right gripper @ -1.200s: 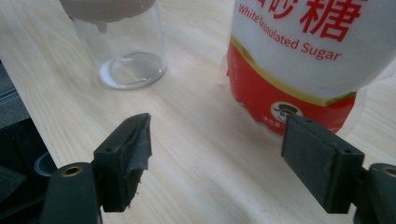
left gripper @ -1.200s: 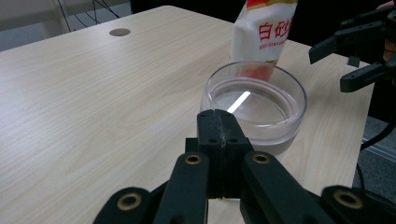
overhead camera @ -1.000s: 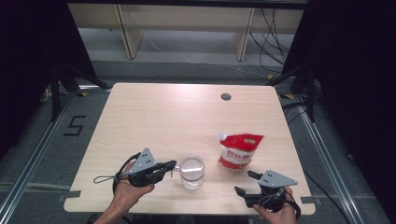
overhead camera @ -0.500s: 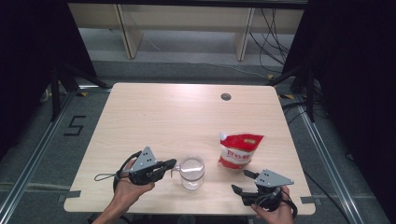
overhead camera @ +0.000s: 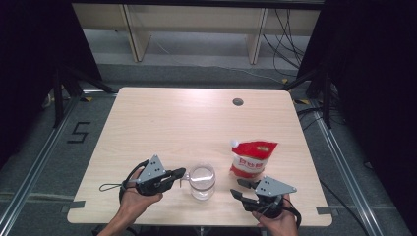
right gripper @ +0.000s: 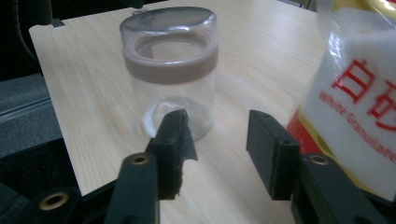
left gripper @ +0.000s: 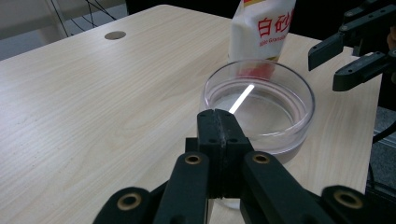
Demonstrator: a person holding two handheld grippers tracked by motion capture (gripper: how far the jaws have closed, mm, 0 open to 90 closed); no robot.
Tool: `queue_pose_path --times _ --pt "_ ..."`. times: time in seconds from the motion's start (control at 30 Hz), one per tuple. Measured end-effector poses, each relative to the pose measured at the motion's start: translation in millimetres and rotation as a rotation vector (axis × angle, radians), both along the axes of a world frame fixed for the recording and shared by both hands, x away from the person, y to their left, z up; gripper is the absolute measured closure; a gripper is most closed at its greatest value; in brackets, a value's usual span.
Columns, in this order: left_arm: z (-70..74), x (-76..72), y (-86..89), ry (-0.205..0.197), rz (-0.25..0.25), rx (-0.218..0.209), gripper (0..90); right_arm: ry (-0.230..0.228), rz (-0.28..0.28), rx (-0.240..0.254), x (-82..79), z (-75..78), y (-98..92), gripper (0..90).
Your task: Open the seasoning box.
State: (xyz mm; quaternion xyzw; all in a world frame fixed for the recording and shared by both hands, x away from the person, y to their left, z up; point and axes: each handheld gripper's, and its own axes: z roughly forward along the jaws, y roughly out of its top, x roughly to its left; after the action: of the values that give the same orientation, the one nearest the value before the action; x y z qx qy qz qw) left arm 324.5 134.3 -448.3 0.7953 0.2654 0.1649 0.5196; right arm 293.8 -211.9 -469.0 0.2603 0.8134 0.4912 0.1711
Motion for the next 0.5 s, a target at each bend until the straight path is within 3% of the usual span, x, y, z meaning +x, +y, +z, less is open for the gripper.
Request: queue_pose_path --times 0.1,0.13,0.2,0.5 --pt "0.0 -0.5 -0.5 -0.003 0.0 0.002 89.4 0.001 0.004 -0.002 -0.1 1.7 7.4 63.1" --pt "-0.5 -1.6 -1.2 -0.003 0.008 -0.002 89.4 -0.014 0.039 -0.019 2.0 1.0 12.3 64.4" --pt "-0.3 -1.3 -0.7 -0.008 0.002 0.001 89.4 -0.023 0.056 -0.029 3.3 -0.9 16.9 66.9" --pt "-1.4 -1.9 -1.1 -0.008 0.004 0.013 89.5 -0.048 0.068 -0.048 6.1 0.5 27.1 74.9"
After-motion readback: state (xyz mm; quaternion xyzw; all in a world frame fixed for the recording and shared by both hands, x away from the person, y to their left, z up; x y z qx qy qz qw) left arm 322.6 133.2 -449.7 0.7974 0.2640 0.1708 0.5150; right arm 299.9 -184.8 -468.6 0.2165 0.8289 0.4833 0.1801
